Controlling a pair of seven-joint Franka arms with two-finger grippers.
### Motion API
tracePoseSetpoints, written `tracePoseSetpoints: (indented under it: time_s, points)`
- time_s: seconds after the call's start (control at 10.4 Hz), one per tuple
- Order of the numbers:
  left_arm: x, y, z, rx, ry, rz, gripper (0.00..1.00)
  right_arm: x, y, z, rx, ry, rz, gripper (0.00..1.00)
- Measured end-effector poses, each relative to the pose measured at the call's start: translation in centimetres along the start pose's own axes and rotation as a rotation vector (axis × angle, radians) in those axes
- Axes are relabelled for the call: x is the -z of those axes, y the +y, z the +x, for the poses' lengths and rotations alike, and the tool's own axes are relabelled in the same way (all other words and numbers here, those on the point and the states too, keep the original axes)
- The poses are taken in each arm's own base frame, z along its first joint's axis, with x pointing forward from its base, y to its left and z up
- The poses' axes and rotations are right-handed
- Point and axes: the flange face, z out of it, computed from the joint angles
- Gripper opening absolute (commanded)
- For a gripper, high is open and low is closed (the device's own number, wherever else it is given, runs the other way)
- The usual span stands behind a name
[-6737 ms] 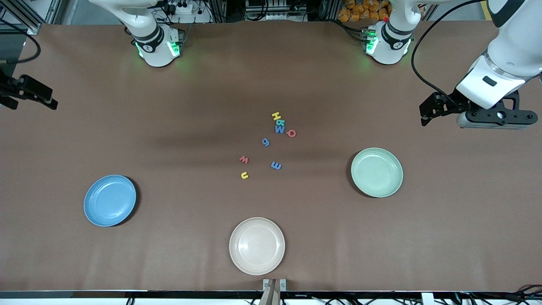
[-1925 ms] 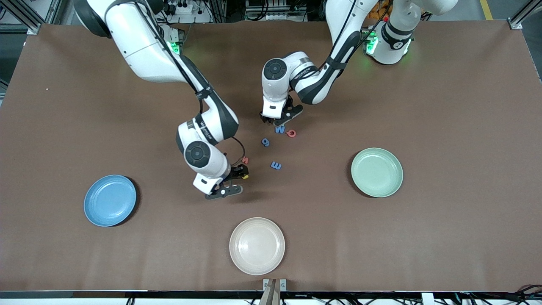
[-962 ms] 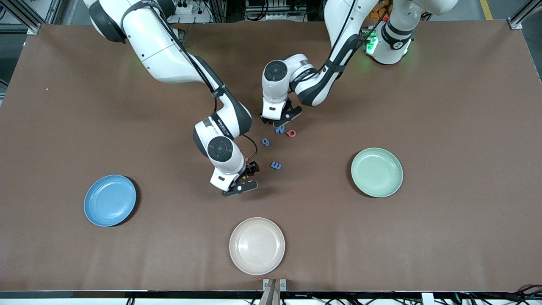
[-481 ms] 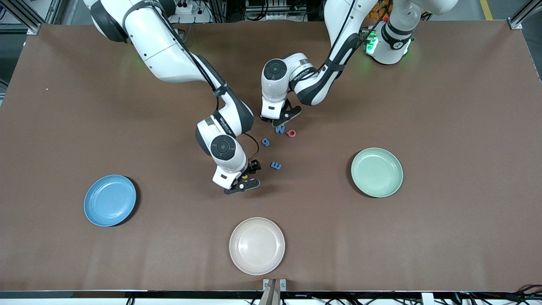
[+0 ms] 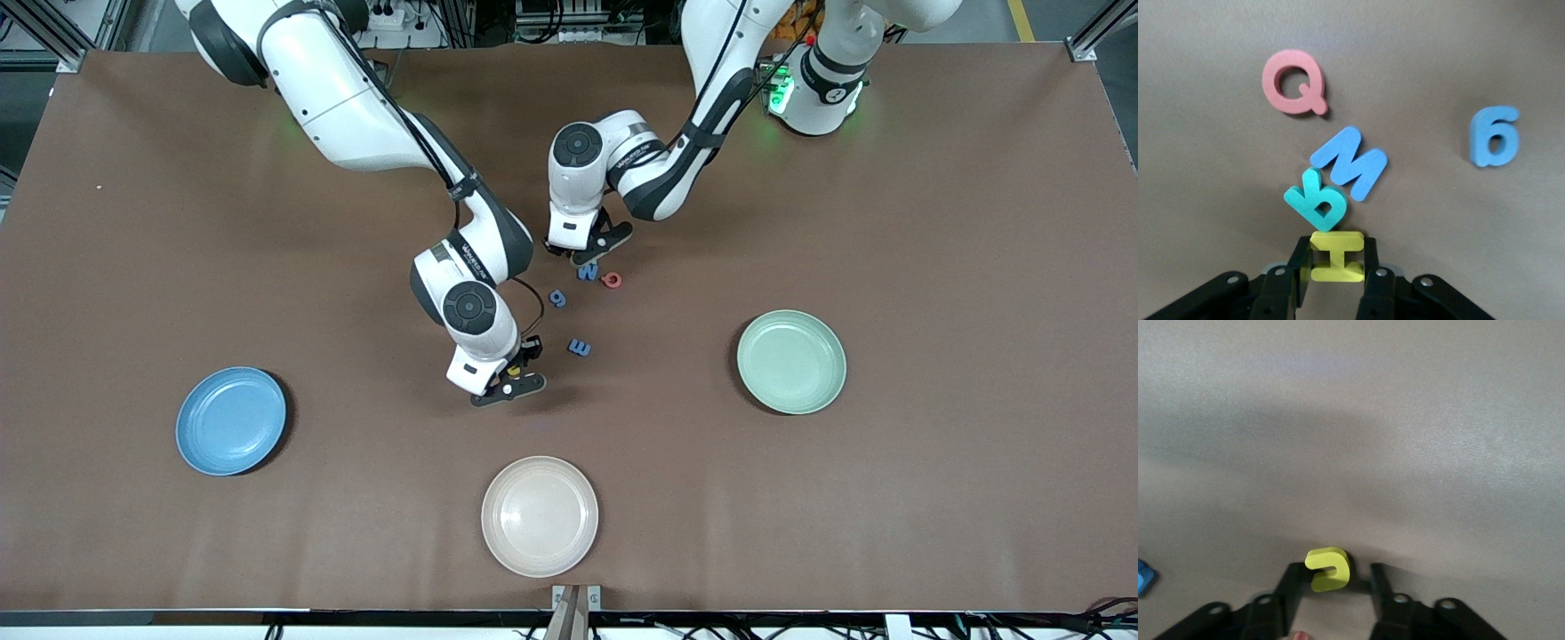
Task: Sort upper and lower case letters into plates
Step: 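Drop the H in the green plate while the right gripper drops u in blue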
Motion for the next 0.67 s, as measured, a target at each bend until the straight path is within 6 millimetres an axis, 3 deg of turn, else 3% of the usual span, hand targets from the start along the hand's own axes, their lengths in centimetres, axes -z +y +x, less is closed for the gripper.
tracePoseSetpoints:
  time_s: [0.19,0.38,0.58,0.67]
  points:
    - [3.1,0.2,1.2,-0.009,0.016,0.027,0.00,0.2,0.1,0.1,-0.003,0.003,-0.002,0.00]
    - [6.8,-0.7,3.9,-0.059,0.032,0.089,0.00,0.4,0.7,0.4,-0.015,0.015,-0.005,0.00]
    - [8.7,-2.1,9.4,-0.129,0.023,0.146,0.00,2.6,3.2,1.7,-0.061,0.053,-0.009,0.00]
    - [9.1,-3.1,13.7,-0.163,0.011,0.157,0.00,4.8,5.5,2.5,-0.096,0.071,-0.007,0.00]
